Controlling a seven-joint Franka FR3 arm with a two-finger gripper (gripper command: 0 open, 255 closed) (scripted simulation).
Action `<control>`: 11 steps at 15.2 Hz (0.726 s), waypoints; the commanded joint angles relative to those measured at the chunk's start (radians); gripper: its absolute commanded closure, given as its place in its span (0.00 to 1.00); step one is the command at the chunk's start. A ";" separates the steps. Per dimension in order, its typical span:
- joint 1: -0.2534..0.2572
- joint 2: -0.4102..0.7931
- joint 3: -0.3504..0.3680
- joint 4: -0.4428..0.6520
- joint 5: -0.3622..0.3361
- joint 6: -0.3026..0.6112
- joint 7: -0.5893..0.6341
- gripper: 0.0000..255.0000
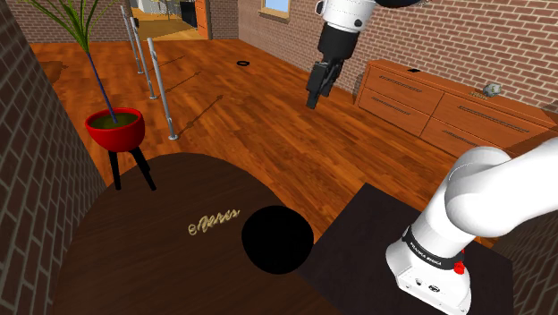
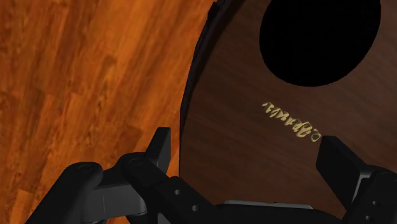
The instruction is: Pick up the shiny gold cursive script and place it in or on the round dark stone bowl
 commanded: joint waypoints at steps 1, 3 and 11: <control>0.007 0.042 0.037 -0.012 -0.001 0.054 0.026 0.00; 0.012 0.089 0.074 -0.020 -0.006 0.108 0.052 0.00; 0.012 0.324 0.223 -0.005 -0.080 0.311 0.188 0.00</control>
